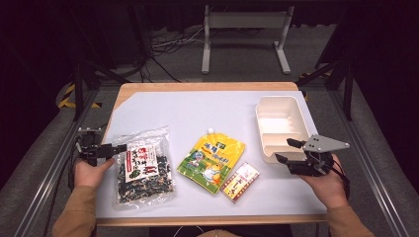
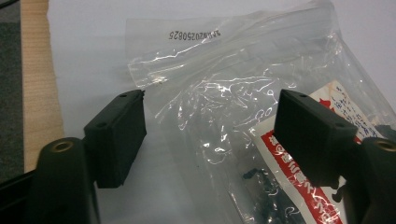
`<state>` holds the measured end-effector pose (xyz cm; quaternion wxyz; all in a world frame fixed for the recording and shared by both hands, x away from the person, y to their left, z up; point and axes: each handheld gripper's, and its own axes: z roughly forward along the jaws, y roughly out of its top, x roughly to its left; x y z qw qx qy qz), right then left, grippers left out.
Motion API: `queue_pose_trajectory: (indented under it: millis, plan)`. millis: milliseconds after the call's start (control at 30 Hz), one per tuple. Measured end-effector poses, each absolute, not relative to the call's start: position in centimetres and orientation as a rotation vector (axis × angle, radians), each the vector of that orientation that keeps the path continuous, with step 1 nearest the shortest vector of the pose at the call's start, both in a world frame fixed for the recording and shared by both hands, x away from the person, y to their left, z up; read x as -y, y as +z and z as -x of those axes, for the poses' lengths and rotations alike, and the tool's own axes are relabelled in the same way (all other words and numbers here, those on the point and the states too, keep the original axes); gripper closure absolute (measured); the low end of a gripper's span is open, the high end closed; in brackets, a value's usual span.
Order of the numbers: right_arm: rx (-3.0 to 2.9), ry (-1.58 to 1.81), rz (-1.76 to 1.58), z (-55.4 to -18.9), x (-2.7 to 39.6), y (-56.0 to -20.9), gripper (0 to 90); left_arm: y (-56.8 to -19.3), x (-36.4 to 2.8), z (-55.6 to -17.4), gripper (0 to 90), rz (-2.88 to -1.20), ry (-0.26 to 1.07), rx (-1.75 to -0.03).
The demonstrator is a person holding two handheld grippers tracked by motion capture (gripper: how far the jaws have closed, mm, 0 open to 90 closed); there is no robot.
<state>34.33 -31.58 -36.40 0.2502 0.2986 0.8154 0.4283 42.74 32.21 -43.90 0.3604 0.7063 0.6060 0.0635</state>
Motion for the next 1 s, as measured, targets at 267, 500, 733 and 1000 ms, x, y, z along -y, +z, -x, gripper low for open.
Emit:
queue_pose_trajectory:
  millis: [267,500,733,1000]
  plan:
    - [-2.228,1.160,-0.804,-34.4,31.4,-36.5,32.4,-44.1,-31.9,-42.7,42.7,-1.849,0.175,-1.601]
    - [-2.237,1.154,-0.802,-34.4,31.3,-36.6,32.2,-44.1,-31.0,-42.6,47.4,-1.876,0.237,-1.631]
    - [-2.243,1.151,-0.789,-34.5,31.0,-36.6,32.1,-44.1,-30.4,-42.5,56.3,-1.877,0.277,-1.644]
    - [-2.247,1.152,-0.789,-34.5,30.9,-36.7,32.0,-44.3,-30.3,-42.6,69.8,-1.846,0.211,-1.618]
